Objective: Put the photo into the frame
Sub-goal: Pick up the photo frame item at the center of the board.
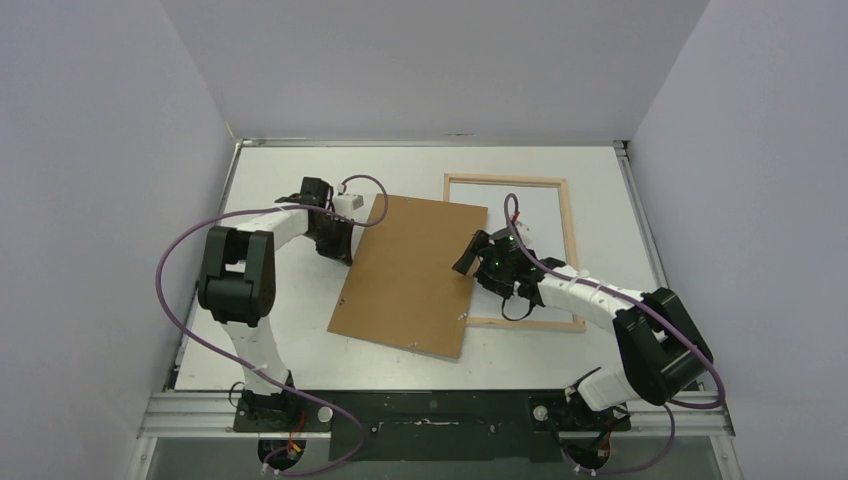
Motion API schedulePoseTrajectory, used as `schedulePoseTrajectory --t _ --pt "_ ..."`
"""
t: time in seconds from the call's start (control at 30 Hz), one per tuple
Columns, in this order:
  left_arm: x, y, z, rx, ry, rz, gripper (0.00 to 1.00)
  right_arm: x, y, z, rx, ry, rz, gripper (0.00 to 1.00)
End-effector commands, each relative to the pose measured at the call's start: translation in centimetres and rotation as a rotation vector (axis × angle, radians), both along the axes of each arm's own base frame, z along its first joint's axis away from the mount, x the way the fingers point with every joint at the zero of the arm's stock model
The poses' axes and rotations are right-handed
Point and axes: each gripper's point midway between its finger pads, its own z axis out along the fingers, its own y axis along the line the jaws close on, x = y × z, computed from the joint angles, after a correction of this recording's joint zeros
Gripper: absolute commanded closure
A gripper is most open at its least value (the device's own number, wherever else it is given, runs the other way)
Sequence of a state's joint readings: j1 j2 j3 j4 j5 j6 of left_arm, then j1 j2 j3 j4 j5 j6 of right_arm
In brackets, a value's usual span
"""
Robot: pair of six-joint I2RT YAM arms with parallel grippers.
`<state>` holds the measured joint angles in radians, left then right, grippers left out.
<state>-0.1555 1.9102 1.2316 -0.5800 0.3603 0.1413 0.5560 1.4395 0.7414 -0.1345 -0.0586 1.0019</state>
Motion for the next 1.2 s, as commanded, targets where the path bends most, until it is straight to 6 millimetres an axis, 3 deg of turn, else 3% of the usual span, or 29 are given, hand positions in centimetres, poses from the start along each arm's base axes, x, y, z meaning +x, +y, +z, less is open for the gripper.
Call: schedulePoseTrajectory --t 0.0,0.23,0.27,0.5,0.67,0.8,1.17 --pt "-2.6 0.9 -2.2 0.036 0.129 -0.002 1.00 0.7 0.8 1.4 0.080 -0.074 0.019 0.11" --pt "-2.7 1.0 -2.2 0.036 0.136 0.002 1.00 0.8 1.8 2.1 0.154 -0.109 0.037 0.29" --pt "-2.7 1.1 -2.3 0.034 0.138 0.002 1.00 0.7 1.9 1.9 0.165 -0.104 0.041 0.36" --pt "-2.7 1.2 -2.3 0.032 0.140 0.004 1.00 0.7 2.5 1.6 0.195 -0.090 0.049 0.50" --pt "-2.7 1.2 -2.3 0.031 0.142 0.003 1.00 0.7 2.5 0.9 0.183 -0.074 0.047 0.50" --pt "-2.8 1.2 -2.3 0.031 0.144 0.002 1.00 0.3 1.4 -0.5 0.129 -0.049 0.031 0.42" --pt "-2.8 1.4 -2.3 0.029 0.149 0.006 1.00 0.2 1.4 -0.7 0.137 -0.047 0.032 0.42"
